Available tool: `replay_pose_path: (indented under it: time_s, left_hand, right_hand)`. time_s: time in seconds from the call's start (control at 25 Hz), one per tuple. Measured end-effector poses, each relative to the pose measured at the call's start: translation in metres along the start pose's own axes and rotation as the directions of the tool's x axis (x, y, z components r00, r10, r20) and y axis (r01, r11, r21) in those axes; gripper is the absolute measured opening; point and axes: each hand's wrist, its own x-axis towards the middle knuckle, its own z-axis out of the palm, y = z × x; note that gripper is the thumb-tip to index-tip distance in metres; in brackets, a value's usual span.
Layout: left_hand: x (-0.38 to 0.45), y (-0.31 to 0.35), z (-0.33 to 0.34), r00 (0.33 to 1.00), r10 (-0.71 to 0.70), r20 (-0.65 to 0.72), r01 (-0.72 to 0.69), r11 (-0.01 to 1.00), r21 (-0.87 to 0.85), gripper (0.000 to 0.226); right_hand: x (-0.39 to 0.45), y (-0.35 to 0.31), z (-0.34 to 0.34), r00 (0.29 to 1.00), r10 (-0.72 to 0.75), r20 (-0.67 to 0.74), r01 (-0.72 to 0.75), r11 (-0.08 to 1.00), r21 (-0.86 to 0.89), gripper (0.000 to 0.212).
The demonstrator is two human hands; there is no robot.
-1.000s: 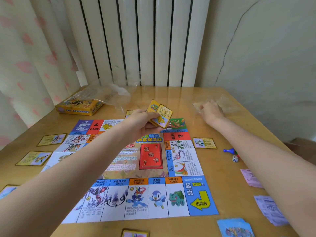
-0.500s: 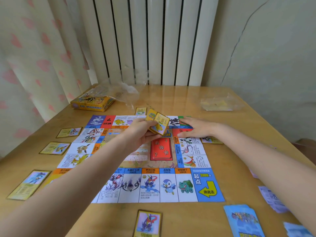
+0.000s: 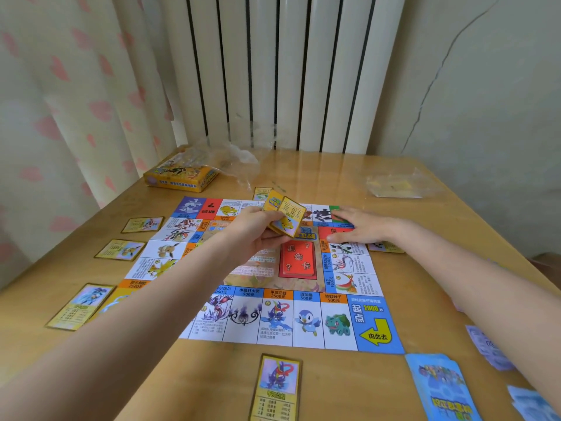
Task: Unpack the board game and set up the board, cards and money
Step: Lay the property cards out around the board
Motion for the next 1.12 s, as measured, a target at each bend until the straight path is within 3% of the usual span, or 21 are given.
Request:
replay_pose_path:
  time_s: [0.12, 0.24, 0.48, 0.64, 0.88, 1.12]
  left_hand:
    - [-0.004, 0.006, -0.016, 0.999, 0.037, -0.029, -0.037, 0.999, -0.008, 0.007]
    - [-0.011, 0.011, -0.049, 0.99, 0.055, -0.131, -0.06, 0.998, -0.029, 0.007]
    - [-0.034, 0.023, -0.136, 0.915, 0.127, -0.382, -0.175, 0.98, -0.093, 0.012]
    - [-0.049, 0.021, -0.19, 0.838, 0.094, -0.538, -0.128, 0.991, -0.027, 0.01]
    - [-0.053, 0.017, -0.208, 0.856, 0.047, -0.514, -0.043, 0.999, 0.019, 0.01]
    - [-0.051, 0.014, -0.206, 0.879, 0.001, -0.478, -0.007, 1.0, -0.011, 0.003]
  right_hand:
    - [-0.002, -0.017, -0.012, 0.989, -0.024, -0.144, 0.033, 0.998, 0.057, 0.072]
    - [0.004, -0.06, -0.02, 0.962, -0.165, -0.217, 0.164, 0.986, -0.021, 0.054]
    - [0.058, -0.183, 0.008, 0.908, -0.394, -0.142, 0.391, 0.919, -0.048, 0.041]
    - [0.08, -0.253, 0.029, 0.853, -0.518, -0.056, 0.516, 0.855, -0.054, 0.042]
    - [0.094, -0.271, 0.042, 0.866, -0.491, 0.091, 0.499, 0.842, -0.205, 0.049]
    - [0.098, -0.269, 0.044, 0.891, -0.454, 0.034, 0.451, 0.87, -0.202, 0.051]
